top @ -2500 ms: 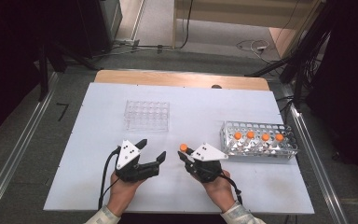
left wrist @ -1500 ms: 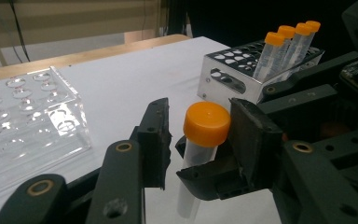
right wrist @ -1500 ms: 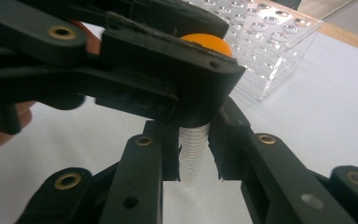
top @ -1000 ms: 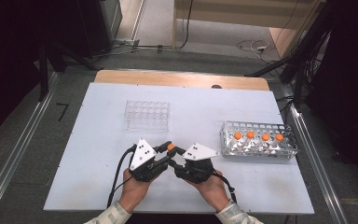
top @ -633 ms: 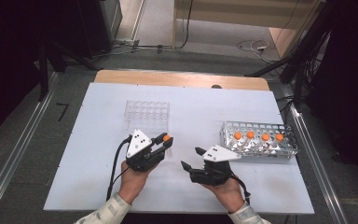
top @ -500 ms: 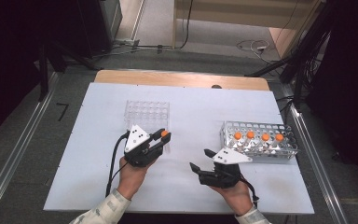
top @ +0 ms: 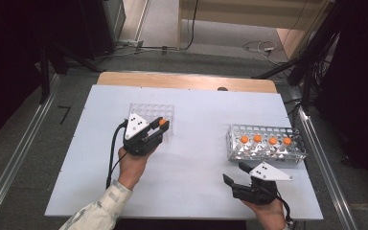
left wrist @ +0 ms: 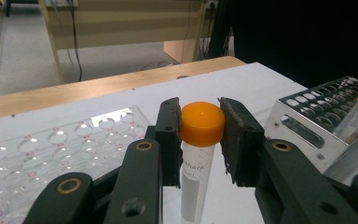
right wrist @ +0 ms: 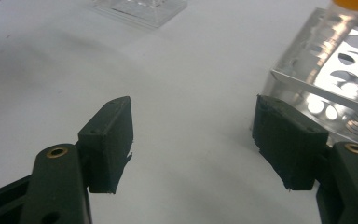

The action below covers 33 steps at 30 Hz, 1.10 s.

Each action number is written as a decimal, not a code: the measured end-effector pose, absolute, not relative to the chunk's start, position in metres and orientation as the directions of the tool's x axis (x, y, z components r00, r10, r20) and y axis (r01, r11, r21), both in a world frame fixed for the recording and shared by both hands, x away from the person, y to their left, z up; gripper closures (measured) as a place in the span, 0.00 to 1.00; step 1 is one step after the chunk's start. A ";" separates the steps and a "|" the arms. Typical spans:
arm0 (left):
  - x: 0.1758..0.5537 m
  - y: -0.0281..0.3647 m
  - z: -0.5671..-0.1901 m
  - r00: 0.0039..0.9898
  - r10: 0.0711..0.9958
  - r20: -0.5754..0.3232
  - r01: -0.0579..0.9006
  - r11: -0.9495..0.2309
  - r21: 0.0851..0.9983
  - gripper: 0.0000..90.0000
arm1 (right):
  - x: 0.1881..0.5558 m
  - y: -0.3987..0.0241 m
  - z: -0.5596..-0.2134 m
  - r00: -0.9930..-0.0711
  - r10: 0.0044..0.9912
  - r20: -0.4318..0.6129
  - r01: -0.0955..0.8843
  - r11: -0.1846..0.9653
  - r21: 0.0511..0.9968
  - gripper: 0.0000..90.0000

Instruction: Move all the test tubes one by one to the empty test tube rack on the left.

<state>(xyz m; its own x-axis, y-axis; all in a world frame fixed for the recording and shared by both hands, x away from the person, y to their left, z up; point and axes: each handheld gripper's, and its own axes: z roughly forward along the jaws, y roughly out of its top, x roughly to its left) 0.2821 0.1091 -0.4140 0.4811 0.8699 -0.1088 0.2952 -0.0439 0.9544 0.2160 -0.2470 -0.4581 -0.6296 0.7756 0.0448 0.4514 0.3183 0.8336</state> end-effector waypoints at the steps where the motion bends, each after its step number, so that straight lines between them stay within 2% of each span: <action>1: 0.284 0.110 -0.413 0.479 0.871 -0.107 0.295 -0.045 0.955 0.78 | 0.216 -0.250 -0.458 -0.624 0.780 0.047 0.455 0.314 0.833 0.30; 18: 0.319 0.119 -0.394 0.400 0.914 -0.072 0.267 -0.041 0.963 0.78 | 0.215 -0.269 -0.458 -0.577 0.814 0.067 0.473 0.266 0.840 0.30; 33: 0.340 0.116 -0.397 0.367 0.929 -0.056 0.268 -0.048 0.962 0.78 | 0.215 -0.269 -0.459 -0.578 0.813 0.068 0.473 0.267 0.839 0.30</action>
<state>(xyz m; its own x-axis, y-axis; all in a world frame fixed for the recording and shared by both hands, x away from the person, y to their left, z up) 0.3399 0.1160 -0.3973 0.3669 0.9285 -0.0563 0.2685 -0.0477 0.9621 0.2147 -0.2693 -0.4588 -0.5781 0.8132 0.0676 0.4735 0.2668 0.8394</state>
